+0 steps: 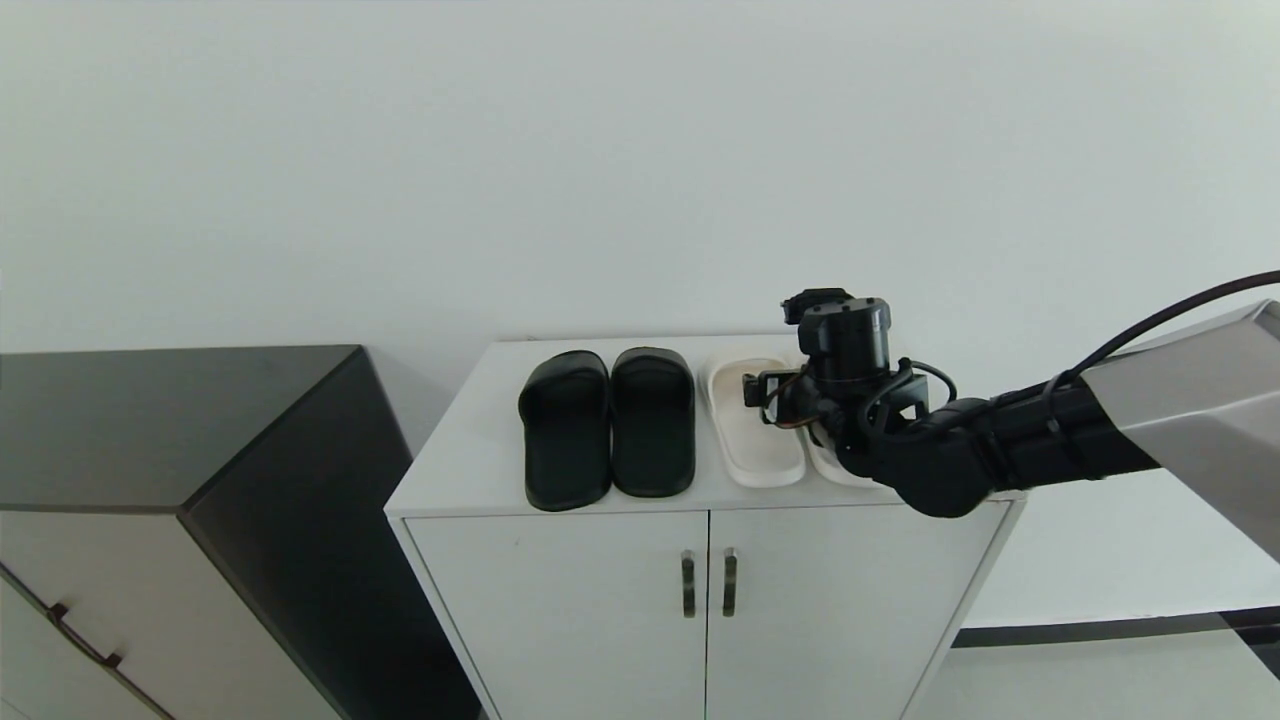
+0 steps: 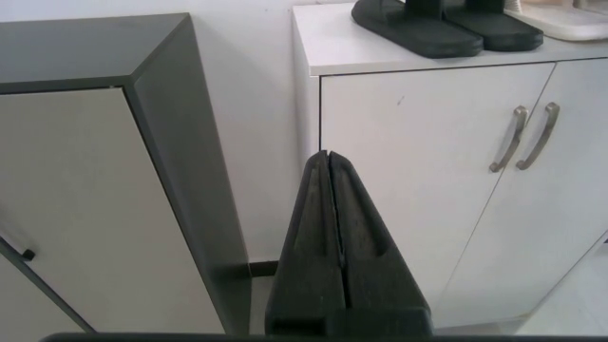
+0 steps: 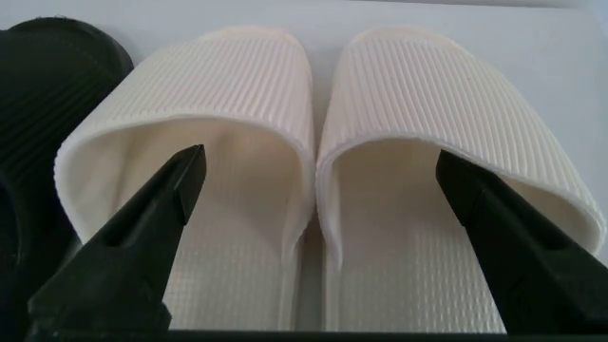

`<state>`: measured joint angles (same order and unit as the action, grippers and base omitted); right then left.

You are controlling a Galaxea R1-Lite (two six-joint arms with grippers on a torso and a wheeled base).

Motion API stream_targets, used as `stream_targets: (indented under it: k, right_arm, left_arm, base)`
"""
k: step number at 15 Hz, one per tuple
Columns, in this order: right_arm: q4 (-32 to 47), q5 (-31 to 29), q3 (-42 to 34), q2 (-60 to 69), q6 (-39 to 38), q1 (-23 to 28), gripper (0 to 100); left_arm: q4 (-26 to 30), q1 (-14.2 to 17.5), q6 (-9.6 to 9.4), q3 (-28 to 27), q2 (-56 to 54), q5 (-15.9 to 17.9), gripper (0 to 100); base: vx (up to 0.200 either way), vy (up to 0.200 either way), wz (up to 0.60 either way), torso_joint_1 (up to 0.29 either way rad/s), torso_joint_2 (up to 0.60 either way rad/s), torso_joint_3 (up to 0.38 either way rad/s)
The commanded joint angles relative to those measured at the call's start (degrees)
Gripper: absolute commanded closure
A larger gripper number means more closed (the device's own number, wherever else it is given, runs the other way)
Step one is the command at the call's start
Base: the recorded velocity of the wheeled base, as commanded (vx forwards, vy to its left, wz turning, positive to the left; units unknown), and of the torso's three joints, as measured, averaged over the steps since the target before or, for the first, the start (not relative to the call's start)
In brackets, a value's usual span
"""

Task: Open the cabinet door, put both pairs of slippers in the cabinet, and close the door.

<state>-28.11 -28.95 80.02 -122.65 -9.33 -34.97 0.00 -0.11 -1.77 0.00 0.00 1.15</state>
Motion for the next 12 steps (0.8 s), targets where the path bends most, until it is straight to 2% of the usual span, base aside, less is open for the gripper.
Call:
stream_targets:
  k: [1,8,12]
  right_arm:
    - [0.07,-0.05,0.93,-0.49,0.01,-0.01,100]
    - [0.07,-0.14,3.39,-2.86,0.19,0.17,100]
    - [1.57,0.48,0.05,5.93,0.62,0.70,100]
  left_arm:
    - [0.00,0.11,0.01,0.00,0.09,0.00,100]
    - [0.00,0.02,0.10,0.00,0.00,0.00,100]
    - [0.00,0.02,0.27,0.00,0.00,-0.09,100]
  base:
    - [0.000,0.000,0.00,0.000,0.00,0.000]
    - [0.000,0.000,0.00,0.000,0.00,0.000]
    - [0.000,0.000,0.00,0.000,0.00,0.000]
